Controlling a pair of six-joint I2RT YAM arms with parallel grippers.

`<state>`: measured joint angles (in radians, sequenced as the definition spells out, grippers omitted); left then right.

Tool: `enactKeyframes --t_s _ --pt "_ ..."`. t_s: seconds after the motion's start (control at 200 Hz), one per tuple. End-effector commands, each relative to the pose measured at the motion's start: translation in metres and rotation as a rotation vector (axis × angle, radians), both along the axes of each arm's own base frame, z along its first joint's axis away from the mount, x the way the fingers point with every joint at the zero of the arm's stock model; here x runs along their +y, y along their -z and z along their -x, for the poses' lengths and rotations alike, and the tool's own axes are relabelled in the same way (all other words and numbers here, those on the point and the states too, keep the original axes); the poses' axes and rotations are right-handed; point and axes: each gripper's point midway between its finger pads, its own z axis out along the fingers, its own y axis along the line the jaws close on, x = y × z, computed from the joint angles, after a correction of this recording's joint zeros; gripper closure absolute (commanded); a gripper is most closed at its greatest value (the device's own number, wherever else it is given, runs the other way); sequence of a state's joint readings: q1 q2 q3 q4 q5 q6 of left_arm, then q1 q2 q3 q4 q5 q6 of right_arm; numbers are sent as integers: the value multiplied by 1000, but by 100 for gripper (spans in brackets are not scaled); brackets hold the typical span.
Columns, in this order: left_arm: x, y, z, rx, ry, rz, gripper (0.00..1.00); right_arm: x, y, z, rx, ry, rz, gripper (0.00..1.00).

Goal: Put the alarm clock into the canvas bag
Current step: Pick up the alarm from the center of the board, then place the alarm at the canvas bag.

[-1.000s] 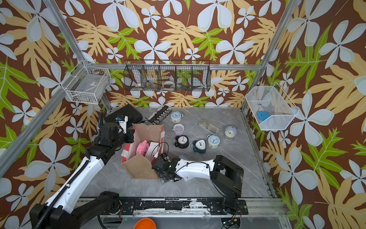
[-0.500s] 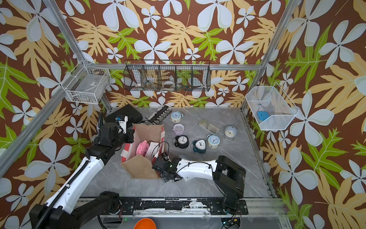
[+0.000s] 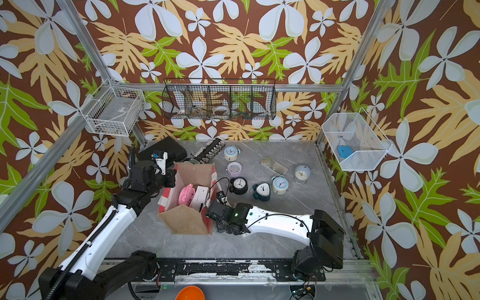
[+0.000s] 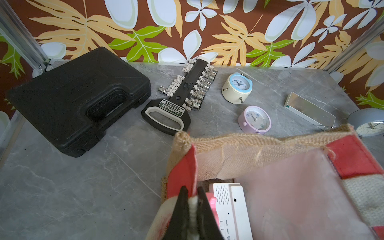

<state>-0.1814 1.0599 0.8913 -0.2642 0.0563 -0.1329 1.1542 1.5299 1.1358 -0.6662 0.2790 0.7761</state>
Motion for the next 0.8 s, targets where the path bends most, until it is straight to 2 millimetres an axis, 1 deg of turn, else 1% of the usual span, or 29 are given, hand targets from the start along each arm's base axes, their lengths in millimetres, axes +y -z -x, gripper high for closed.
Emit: enactKeyframes --t_s 0.0,0.145,0.39,0.48,0.661,0.681,0.796 --pt "-1 -3 0 -4 3 5 100 -17 -13 -10 -48 23 38 28" --pt "-2 -3 1 -3 7 7 100 -35 -30 -21 -80 46 57 28" --pt "-1 -3 1 -9 9 5 100 -54 -75 -42 -170 64 67 28" --pt "-1 -4 1 -12 9 6 100 -59 -93 -51 -214 66 82 28" --pt "-1 -3 1 -9 10 6 100 -71 -137 -66 -303 91 109 28" --pt "-2 -4 1 -9 11 7 100 -75 -143 -69 -319 102 114 28" --pt "-2 -3 1 -8 12 8 100 -87 -165 -77 -363 139 143 28"
